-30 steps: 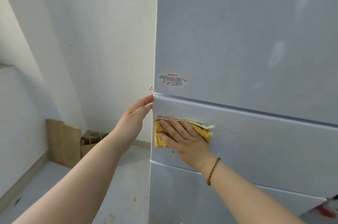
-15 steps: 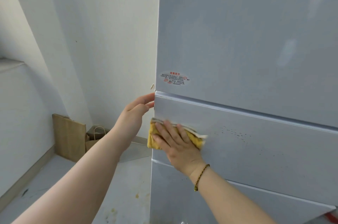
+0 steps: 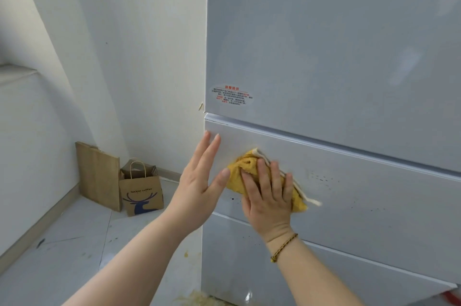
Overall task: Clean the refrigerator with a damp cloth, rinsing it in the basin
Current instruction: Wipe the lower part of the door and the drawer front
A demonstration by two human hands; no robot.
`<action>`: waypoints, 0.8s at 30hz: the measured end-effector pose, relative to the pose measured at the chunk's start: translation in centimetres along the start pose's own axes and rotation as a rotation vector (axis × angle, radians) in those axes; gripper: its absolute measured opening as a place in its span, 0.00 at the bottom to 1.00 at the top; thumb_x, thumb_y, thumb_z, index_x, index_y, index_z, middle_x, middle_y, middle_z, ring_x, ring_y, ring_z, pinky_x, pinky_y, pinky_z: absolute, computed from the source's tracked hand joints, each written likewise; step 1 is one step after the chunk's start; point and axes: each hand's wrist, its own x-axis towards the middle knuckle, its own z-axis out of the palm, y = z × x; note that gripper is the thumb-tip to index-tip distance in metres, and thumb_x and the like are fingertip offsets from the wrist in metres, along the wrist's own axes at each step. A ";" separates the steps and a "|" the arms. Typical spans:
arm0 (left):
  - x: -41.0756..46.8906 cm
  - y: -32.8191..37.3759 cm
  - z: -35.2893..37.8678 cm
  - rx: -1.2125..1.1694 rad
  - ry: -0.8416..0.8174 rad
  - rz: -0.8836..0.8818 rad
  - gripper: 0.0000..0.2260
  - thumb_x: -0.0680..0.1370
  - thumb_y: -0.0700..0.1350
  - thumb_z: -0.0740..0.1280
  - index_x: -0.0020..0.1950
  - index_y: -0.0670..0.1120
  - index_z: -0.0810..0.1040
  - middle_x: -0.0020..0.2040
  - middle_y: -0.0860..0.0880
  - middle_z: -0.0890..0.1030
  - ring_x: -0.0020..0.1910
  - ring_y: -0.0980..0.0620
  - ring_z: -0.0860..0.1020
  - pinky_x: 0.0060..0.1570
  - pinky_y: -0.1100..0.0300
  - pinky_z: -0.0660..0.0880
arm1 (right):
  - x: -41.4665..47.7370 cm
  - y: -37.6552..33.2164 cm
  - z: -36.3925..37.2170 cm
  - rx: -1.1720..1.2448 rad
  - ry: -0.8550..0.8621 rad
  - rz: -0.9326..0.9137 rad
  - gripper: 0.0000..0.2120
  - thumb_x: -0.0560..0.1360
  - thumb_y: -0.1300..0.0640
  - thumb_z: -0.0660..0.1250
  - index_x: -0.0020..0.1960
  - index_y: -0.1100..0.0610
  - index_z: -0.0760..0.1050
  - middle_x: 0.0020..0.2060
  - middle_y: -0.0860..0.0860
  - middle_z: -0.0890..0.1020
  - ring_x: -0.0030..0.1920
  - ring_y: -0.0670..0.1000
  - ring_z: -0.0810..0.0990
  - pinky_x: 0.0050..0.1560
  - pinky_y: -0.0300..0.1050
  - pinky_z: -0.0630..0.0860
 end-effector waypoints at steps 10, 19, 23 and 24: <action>0.2 -0.7 0.0 -0.025 -0.069 -0.030 0.20 0.76 0.50 0.56 0.59 0.70 0.50 0.62 0.76 0.43 0.57 0.87 0.42 0.64 0.78 0.48 | -5.7 -0.3 1.3 0.001 -0.380 -0.607 0.28 0.65 0.62 0.51 0.63 0.52 0.72 0.70 0.53 0.66 0.74 0.59 0.39 0.73 0.53 0.34; 0.2 -0.7 0.3 -0.103 -0.069 -0.057 0.19 0.71 0.58 0.53 0.59 0.71 0.51 0.62 0.78 0.44 0.59 0.85 0.43 0.58 0.81 0.47 | -1.3 2.1 -1.0 -0.038 -0.013 -0.056 0.22 0.74 0.60 0.56 0.68 0.51 0.61 0.75 0.53 0.43 0.75 0.55 0.43 0.74 0.55 0.40; 0.1 -0.6 0.4 -0.119 -0.070 -0.066 0.17 0.75 0.60 0.55 0.60 0.70 0.51 0.62 0.77 0.45 0.59 0.86 0.44 0.66 0.72 0.48 | -6.0 0.6 0.9 -0.037 -0.222 -0.337 0.34 0.67 0.65 0.51 0.74 0.57 0.52 0.75 0.58 0.42 0.75 0.57 0.40 0.73 0.54 0.37; 0.1 -0.5 0.4 -0.123 -0.069 -0.069 0.19 0.72 0.59 0.54 0.60 0.70 0.51 0.62 0.77 0.45 0.59 0.86 0.44 0.68 0.68 0.49 | -7.0 0.7 1.0 -0.038 -0.303 -0.486 0.33 0.65 0.64 0.50 0.71 0.57 0.59 0.75 0.59 0.47 0.75 0.58 0.41 0.73 0.53 0.36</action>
